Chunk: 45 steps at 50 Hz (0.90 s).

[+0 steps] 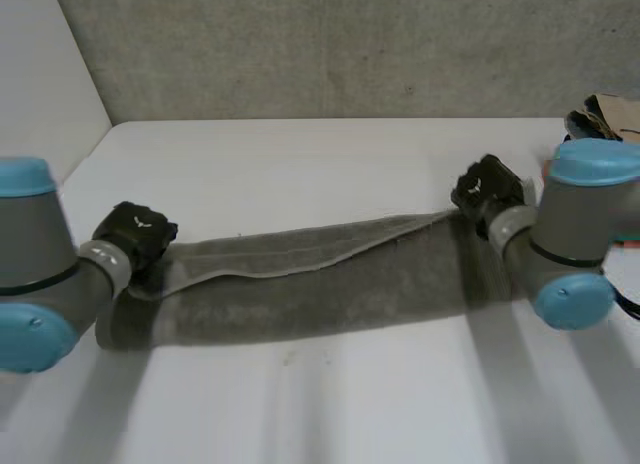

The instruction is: Fold the laundry.

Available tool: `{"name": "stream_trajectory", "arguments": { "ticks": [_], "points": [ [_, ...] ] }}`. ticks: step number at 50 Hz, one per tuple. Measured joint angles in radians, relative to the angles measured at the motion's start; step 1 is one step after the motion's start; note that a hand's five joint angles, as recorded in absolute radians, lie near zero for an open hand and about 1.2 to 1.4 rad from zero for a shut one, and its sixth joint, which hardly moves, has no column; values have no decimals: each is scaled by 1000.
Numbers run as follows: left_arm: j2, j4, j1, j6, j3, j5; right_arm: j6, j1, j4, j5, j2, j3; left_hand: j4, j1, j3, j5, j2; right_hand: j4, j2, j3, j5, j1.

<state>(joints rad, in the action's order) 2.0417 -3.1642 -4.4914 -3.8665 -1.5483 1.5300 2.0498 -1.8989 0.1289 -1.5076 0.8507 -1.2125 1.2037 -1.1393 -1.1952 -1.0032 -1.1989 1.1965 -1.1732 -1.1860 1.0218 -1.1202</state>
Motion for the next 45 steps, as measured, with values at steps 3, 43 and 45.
{"name": "stream_trajectory", "arguments": {
  "ticks": [3, 43, 45],
  "points": [
    [50, 4, 23, 6, 56, 48, -3, -11, 40, 19, -78, 85, 0, 0, 0, 0, 0, 0, 0, 0, 0, 0],
    [-301, -24, 71, 174, -129, 16, 428, 163, -208, 116, 248, -203, -1003, 951, 986, 957, 997, -933, 913, 923, -932, 858],
    [-305, -37, 72, 188, -148, -6, 446, 187, -226, 152, 252, -246, -1003, 951, 986, 957, 997, -864, 844, 854, -858, 791]
  ]
}}
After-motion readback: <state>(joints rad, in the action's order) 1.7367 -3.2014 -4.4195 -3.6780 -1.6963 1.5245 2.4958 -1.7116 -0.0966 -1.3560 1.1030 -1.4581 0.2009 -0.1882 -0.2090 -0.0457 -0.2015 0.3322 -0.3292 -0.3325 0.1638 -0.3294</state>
